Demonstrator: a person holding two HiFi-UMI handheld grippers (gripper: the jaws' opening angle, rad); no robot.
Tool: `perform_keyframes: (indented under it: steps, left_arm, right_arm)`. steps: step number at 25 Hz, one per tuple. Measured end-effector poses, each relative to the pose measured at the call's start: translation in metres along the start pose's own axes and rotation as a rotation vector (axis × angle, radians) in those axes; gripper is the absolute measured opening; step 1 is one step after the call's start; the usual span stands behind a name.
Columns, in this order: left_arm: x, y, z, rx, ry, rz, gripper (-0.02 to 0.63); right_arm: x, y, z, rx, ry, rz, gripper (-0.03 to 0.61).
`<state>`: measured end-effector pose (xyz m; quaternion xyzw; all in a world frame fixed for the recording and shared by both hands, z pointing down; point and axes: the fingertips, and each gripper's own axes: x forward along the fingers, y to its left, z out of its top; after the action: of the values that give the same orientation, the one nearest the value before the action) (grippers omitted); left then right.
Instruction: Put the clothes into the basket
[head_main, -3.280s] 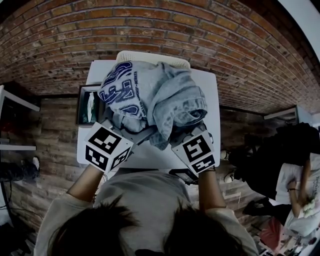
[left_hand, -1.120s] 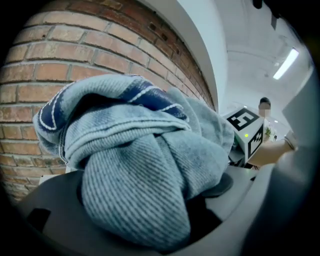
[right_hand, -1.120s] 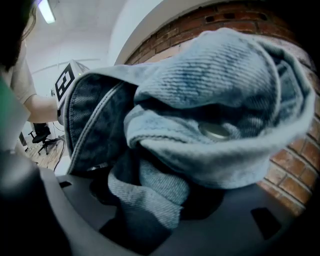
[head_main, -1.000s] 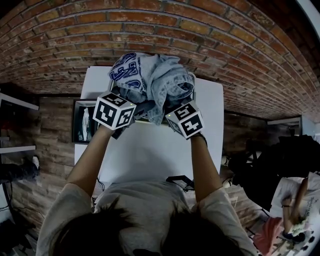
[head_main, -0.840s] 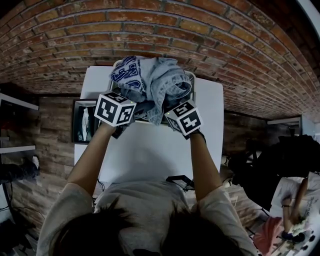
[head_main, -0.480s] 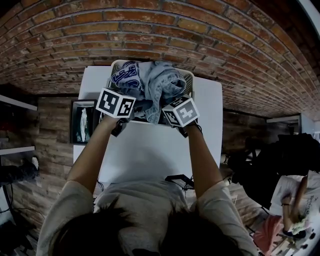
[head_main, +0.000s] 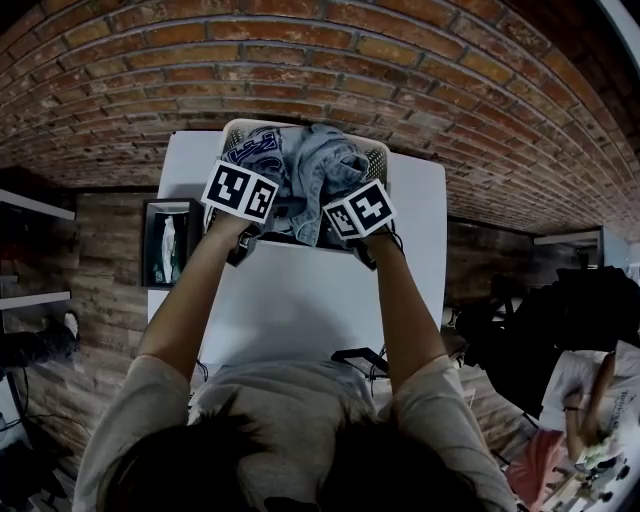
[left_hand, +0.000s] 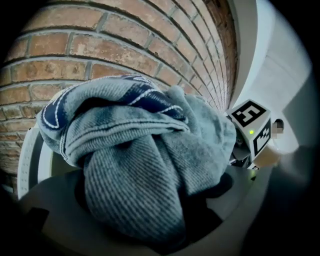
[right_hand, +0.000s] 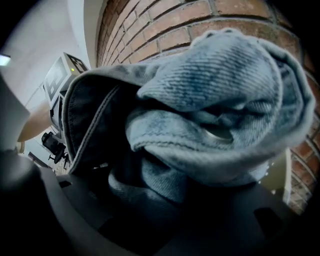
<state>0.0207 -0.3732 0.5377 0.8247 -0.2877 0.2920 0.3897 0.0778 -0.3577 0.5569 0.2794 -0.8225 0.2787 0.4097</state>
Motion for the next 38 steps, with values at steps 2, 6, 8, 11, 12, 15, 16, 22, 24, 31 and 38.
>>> perform_keyframes:
  steps: [2,6,8,11,12,15,16,22,24,31,38]
  left_arm:
    - [0.002,0.003,-0.002,-0.014,0.022,0.005,0.445]
    - [0.009,0.011,-0.008,-0.068,0.082,0.029,0.457]
    - [0.014,0.016,-0.014,-0.104,0.124,0.048,0.462]
    - [0.016,0.027,-0.02,-0.135,0.172,0.096,0.479]
    - [0.017,0.03,-0.021,-0.136,0.181,0.117,0.483]
    - [0.017,0.035,-0.021,-0.114,0.178,0.168,0.485]
    - [0.016,0.034,-0.02,-0.101,0.17,0.176,0.485]
    - [0.006,0.027,-0.013,-0.076,0.088,0.149,0.485]
    - [0.001,0.025,-0.01,-0.064,0.065,0.147,0.485]
    - [-0.018,0.017,0.003,-0.068,-0.069,0.162,0.483]
    - [-0.041,0.002,0.013,-0.022,-0.238,0.175,0.464]
  right_arm:
    - [0.003,-0.001,-0.002,0.019,0.019,0.007,0.298]
    - [0.009,-0.006,-0.009,0.069,0.082,0.002,0.307]
    - [0.014,-0.008,-0.014,0.092,0.128,-0.009,0.313]
    - [0.02,-0.011,-0.018,0.118,0.188,-0.035,0.33]
    - [0.021,-0.013,-0.019,0.129,0.2,-0.043,0.341]
    - [0.019,-0.017,-0.02,0.142,0.196,-0.074,0.38]
    - [0.017,-0.018,-0.019,0.136,0.187,-0.084,0.385]
    - [0.003,-0.021,-0.011,0.143,0.102,-0.148,0.387]
    - [-0.002,-0.021,-0.008,0.143,0.076,-0.169,0.387]
    - [-0.029,-0.017,0.012,0.166,-0.068,-0.254,0.385]
    - [-0.06,-0.007,0.031,0.155,-0.271,-0.347,0.333]
